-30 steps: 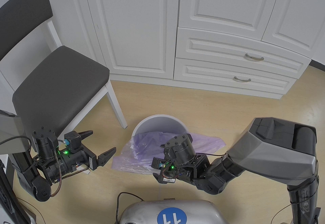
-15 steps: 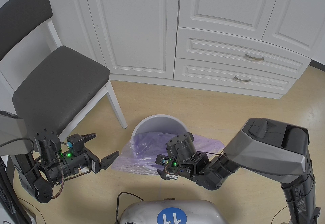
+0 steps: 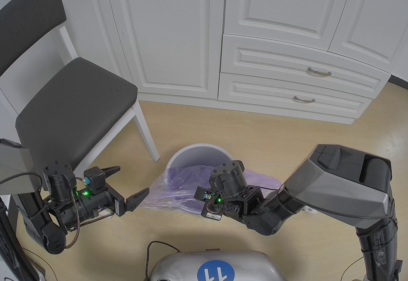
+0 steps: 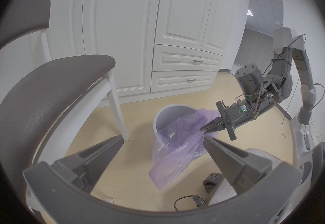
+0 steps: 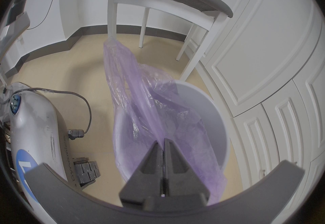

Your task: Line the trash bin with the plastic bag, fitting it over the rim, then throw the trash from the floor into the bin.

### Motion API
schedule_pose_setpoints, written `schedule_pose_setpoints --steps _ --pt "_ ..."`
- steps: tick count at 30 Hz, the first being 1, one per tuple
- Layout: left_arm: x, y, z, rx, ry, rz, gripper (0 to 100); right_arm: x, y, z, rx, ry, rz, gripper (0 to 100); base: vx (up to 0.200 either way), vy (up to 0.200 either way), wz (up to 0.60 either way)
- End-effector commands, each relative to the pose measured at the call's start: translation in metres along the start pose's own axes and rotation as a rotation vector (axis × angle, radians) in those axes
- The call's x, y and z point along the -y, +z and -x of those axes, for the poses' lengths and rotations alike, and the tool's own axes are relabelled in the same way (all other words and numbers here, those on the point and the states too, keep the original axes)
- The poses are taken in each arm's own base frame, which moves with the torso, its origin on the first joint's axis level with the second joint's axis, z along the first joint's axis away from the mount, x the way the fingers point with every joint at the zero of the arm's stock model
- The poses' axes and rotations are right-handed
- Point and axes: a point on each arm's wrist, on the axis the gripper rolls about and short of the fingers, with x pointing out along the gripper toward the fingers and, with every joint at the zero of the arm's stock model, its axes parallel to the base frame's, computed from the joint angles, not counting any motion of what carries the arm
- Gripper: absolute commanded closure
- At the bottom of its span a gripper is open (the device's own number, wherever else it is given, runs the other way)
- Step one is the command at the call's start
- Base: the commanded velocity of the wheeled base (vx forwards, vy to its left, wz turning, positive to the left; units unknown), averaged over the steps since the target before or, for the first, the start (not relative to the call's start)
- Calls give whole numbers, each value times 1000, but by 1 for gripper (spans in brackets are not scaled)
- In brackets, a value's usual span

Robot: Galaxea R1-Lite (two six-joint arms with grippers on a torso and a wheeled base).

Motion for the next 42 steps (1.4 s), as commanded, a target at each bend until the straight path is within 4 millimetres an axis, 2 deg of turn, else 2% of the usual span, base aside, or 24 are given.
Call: schedule_pose_setpoints --steps 1,6,13,18,19,27,36,37,42 --pt "-2 -1 -1 -1 6 1 0 5 4 7 10 -8 -3 100 0 0 0" --pt "-2 -2 0 -6 7 3 0 -6 0 16 -11 31 14 100 0 0 0" --pt "-1 -3 0 -11 4 3 0 -29 -2 12 -28 82 9 100 0 0 0" --pt "-1 -3 1 -13 4 4 0 -24 4 18 -44 100 16 100 0 0 0" --pt "-1 -3 1 -13 4 4 0 -24 4 18 -44 100 16 0 0 0 0" --pt "0 -4 1 -17 -2 3 0 -20 12 20 -44 105 -23 0 0 0 0" --pt "0 -3 1 -15 -1 2 0 -25 12 7 -43 105 -22 0 0 0 0" --pt "0 -3 1 -14 -1 2 0 -25 13 6 -43 105 -22 100 0 0 0" --pt "0 -3 1 -12 1 2 0 -21 18 7 -27 94 -26 100 0 0 0"
